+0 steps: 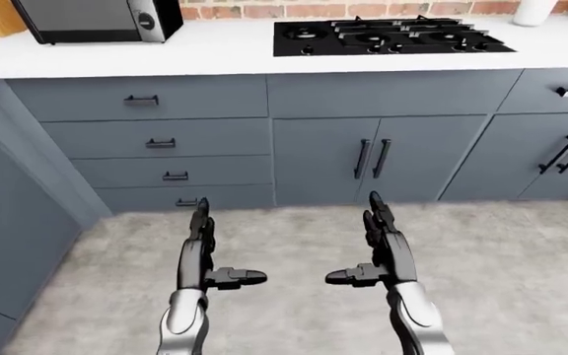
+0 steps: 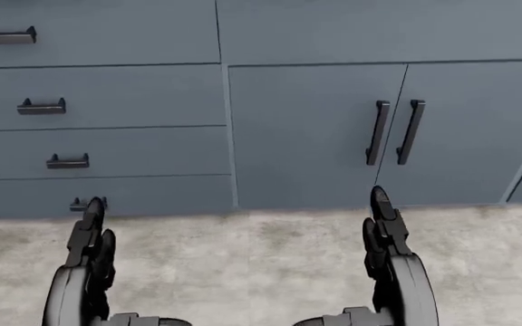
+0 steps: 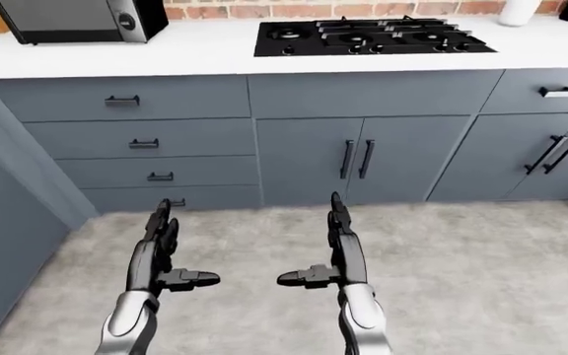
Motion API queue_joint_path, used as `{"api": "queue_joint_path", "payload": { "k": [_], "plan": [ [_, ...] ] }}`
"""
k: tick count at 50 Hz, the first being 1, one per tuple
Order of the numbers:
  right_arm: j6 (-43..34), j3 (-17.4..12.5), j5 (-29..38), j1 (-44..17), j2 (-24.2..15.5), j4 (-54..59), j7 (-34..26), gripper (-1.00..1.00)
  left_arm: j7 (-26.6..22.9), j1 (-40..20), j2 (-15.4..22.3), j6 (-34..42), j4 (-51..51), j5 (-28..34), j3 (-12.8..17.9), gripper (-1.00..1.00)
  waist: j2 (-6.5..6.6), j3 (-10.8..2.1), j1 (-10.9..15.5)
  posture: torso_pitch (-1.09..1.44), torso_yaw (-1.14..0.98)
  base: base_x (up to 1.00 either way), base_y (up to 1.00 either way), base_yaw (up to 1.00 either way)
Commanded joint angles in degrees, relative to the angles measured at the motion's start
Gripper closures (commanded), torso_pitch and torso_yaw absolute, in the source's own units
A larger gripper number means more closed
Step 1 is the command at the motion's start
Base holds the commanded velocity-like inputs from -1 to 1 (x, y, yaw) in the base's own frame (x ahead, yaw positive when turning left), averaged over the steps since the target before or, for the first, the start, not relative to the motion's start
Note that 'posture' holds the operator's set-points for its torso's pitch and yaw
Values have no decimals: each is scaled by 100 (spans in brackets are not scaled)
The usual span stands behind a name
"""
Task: Navigate to the shelves.
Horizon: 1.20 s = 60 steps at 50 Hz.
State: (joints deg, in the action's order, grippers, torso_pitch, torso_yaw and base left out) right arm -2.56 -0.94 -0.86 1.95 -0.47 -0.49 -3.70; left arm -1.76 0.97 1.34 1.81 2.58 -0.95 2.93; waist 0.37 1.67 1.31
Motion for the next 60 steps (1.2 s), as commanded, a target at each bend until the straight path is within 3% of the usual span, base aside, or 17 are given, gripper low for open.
{"api": "queue_joint_path", "payload": {
  "k": [1, 3, 4, 9, 31, 32, 34, 38, 41, 43, 44, 46, 54, 56, 58, 59, 60],
  "plan": [
    [196, -76, -20, -88, -40, -225, 37, -100, -40, -112, -26, -191, -231, -13, -73, -100, -42, -46, -28, 0, 0, 0, -10, 0],
    [179, -74, -21, -79, -37, -250, 43, -100, -40, -112, -26, -191, -231, -13, -73, -100, -425, -63, 7, 0, 0, 0, -2, 0],
    [173, -77, -25, -86, -36, -248, 47, -100, -40, -112, -26, -191, -231, -13, -73, -100, -262, -25, -16, 0, 0, 0, 0, 0],
    [163, -92, -44, -102, -39, -230, 56, -100, -40, -112, -26, -191, -231, -13, -73, -100, 50, -57, -34, 0, 0, 0, 0, 0],
    [198, -72, -21, -97, -43, -206, 43, -100, -40, -112, -26, -191, -231, -13, -73, -100, -67, -263, -113, 0, 0, 0, -1, 0],
    [217, -75, -20, -108, -45, -174, 41, -100, -40, -112, -26, -191, -231, -13, -73, -100, -36, -346, -107, 0, 0, 0, -6, 0],
    [167, -62, -14, -79, -41, -252, 44, -100, -40, -112, -26, -191, -231, -13, -73, -100, -23, -191, -103, 0, 0, 0, -11, 0],
    [206, -79, -21, -114, -46, -173, 41, -100, -40, -112, -26, -191, -231, -13, -73, -100, 14, -171, -65, 0, 0, 0, -18, 0],
    [187, -82, -26, -109, -44, -194, 44, -100, -40, -112, -26, -191, -231, -13, -73, -100, -128, -167, -65, 0, 0, 0, -19, 0],
    [179, -83, -26, -109, -45, -202, 46, -100, -40, -112, -26, -191, -231, -13, -73, -100, -398, -178, -74, 0, 0, 0, -20, 0],
    [173, -84, -29, -106, -44, -208, 47, -100, -40, -112, -26, -191, -231, -13, -73, -100, -188, -120, -104, 0, 0, 0, -20, 0],
    [190, -97, -37, -123, -49, -172, 46, -100, -40, -112, -26, -191, -231, -13, -73, -100, -263, -80, -122, 0, 0, 0, -20, 0],
    [133, -95, -43, -102, -48, -243, 54, -100, -40, -112, -26, -191, -231, -13, -73, -100, 65, -14, -81, 0, 0, 0, -20, 0],
    [167, -86, -30, -104, -47, -213, 52, -100, -40, -112, -26, -191, -231, -13, -73, -100, 211, -20, -82, 0, 0, 0, -20, 0],
    [175, -80, -23, -98, -46, -214, 51, -100, -40, -112, -26, -191, -231, -13, -73, -100, 508, -105, -76, 0, 0, 0, -20, 0],
    [170, -76, -20, -94, -46, -222, 50, -100, -40, -112, -26, -191, -231, -13, -73, -100, 236, -53, -20, 0, 0, 0, -20, 0],
    [159, -73, -18, -91, -44, -237, 51, -100, -40, -112, -26, -191, -231, -13, -73, -100, 315, -59, -36, 0, 0, 0, -20, 0]
  ]
}}
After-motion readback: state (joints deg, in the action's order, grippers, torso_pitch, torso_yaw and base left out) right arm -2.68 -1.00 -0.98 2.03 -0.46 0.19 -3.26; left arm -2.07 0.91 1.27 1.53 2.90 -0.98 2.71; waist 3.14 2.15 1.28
